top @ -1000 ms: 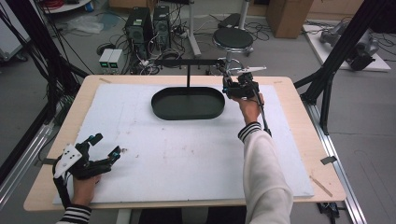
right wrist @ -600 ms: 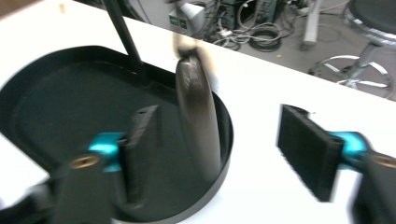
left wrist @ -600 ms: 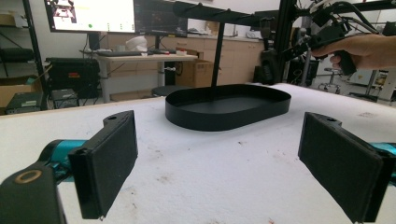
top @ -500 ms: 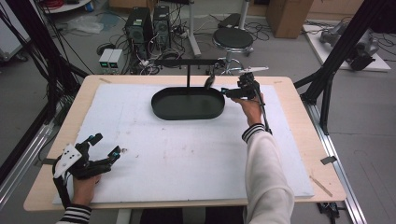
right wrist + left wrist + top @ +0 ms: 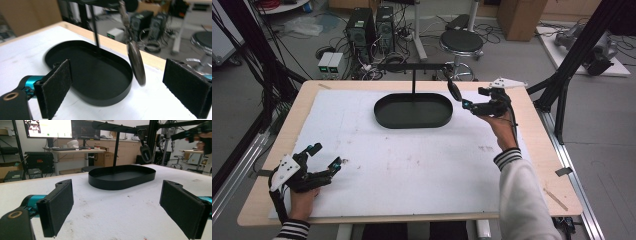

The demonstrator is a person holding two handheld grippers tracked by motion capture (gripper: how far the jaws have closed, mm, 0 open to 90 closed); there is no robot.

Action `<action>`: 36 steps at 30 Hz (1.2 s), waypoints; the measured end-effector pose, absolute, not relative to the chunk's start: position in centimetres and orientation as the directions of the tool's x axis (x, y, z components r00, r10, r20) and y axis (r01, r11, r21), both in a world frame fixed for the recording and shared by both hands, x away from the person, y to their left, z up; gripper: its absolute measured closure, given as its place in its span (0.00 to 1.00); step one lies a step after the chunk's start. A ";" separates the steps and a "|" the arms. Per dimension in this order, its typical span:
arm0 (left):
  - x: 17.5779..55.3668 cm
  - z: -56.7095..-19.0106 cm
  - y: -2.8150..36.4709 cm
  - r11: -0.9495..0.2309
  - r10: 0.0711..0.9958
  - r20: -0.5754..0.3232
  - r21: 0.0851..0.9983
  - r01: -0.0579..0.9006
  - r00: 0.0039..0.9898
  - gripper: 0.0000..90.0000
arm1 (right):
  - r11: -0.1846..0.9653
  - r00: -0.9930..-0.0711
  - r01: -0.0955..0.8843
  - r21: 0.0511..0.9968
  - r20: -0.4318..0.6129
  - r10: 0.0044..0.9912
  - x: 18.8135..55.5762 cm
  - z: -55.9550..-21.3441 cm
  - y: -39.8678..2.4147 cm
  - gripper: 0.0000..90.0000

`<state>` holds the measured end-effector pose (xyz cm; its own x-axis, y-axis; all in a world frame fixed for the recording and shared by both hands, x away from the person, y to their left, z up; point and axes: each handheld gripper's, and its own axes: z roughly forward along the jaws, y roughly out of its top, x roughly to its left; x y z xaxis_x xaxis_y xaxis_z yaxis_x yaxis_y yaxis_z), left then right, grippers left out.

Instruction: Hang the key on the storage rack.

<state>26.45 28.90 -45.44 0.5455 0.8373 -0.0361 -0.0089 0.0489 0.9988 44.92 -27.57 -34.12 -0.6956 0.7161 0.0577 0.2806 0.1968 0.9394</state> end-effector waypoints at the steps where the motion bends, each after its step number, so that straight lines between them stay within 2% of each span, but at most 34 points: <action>1: 26.5 -45.4 28.9 0.049 0.837 -0.036 0.999 -0.009 0.545 0.14 | 0.190 -0.708 0.269 0.944 0.060 0.703 44.1 -34.2 -28.0 0.07; 2: 26.4 -45.4 28.9 0.046 0.837 -0.032 0.999 -0.013 0.546 0.14 | 0.183 -0.717 0.254 0.950 0.059 0.694 43.2 -34.3 -28.4 0.01; 10: 26.4 -45.5 28.8 0.046 0.837 -0.031 0.999 -0.014 0.546 0.14 | 0.151 -0.737 0.165 0.975 0.020 0.675 36.6 -35.6 -31.8 0.00; 18: 26.3 -45.5 28.8 0.041 0.838 -0.023 0.999 -0.021 0.545 0.14 | 0.054 -0.710 0.109 0.993 0.040 0.703 32.8 -39.1 -35.0 0.00; 28: 26.3 -45.5 28.8 0.039 0.838 -0.021 0.999 -0.021 0.546 0.14 | 0.031 -0.638 0.075 0.997 0.024 0.769 31.2 -43.6 -36.3 0.00; 36: 26.3 -45.5 28.8 0.037 0.838 -0.019 0.999 -0.023 0.545 0.14 | 0.064 -0.649 0.073 0.995 -0.001 0.761 31.7 -44.9 -35.7 0.00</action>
<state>26.32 28.78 -45.46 0.5446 0.8385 -0.0187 -0.0233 0.0374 0.9990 31.65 -35.70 -44.94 -0.6486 0.7611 -0.0009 0.0734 0.0637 0.9953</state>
